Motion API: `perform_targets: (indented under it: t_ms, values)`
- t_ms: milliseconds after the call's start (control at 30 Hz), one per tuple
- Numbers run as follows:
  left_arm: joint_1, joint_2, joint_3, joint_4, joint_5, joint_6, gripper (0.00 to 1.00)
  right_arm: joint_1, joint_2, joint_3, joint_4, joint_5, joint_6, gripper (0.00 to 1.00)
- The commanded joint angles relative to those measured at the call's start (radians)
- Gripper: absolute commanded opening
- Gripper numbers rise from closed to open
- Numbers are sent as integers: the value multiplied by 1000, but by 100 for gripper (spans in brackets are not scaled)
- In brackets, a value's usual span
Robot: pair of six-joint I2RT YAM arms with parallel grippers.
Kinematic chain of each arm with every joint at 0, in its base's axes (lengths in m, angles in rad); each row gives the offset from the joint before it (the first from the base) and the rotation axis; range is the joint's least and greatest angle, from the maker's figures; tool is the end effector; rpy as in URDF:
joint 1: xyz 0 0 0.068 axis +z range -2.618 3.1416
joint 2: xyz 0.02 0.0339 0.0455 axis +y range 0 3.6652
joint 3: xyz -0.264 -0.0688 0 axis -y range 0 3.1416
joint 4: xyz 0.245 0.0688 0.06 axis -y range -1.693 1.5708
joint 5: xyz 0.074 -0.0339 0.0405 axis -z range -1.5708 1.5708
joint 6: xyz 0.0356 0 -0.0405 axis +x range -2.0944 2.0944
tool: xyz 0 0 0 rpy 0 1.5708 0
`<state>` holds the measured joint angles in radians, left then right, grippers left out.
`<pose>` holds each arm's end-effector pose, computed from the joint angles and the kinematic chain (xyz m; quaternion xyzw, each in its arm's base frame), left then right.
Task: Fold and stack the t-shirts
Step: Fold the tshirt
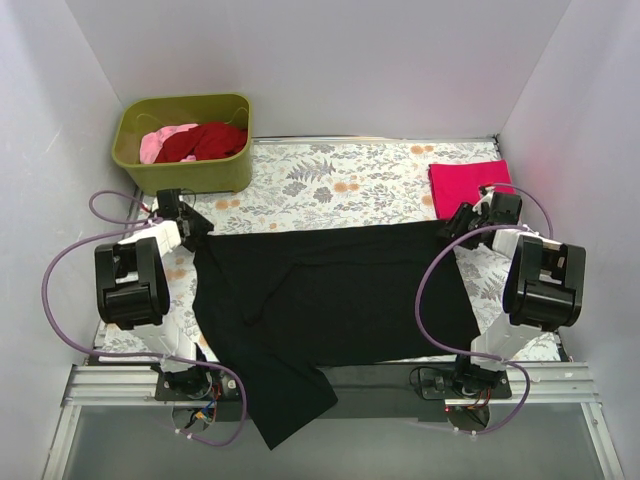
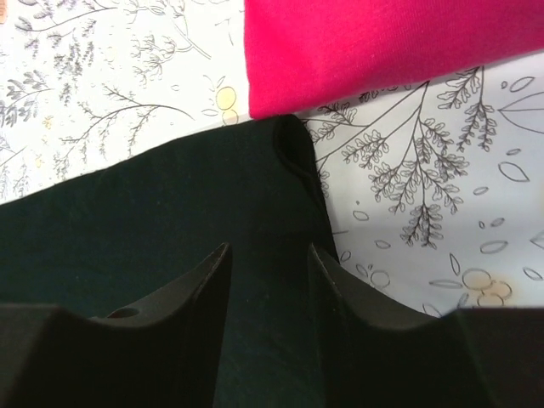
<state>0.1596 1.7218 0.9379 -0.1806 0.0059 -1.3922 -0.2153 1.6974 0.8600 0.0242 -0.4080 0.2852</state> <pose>0.3338 0.0535 0.1539 -0.6678 0.6819 -0.1749 0.2420 0.3305 -0.0578 0.1560 0.1527 0.9001 0.2008 0.3553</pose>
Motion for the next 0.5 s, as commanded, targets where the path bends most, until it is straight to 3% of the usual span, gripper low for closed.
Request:
perform_targets:
  t_ms: [0,33,200,333,367,467]
  values:
    - [6,-100,1,-7,-18,45,45,8,-100,-9,-12,8,-14,41]
    - [6,-125,-7,-11,-30,48,55,14,-122,-15,-15,11,-12,41]
    - [-9,-287,-48,-62,-29,93,75,86,-274,-47,-56,17,2,42]
    - [-136,-431,-62,-150,-37,145,76,195,-372,-68,-78,31,15,43]
    - [-247,-445,-62,-175,-65,154,76,256,-384,-73,-84,32,19,43]
    - [-409,-484,-63,-266,-96,157,73,354,-427,-107,-92,31,31,42]
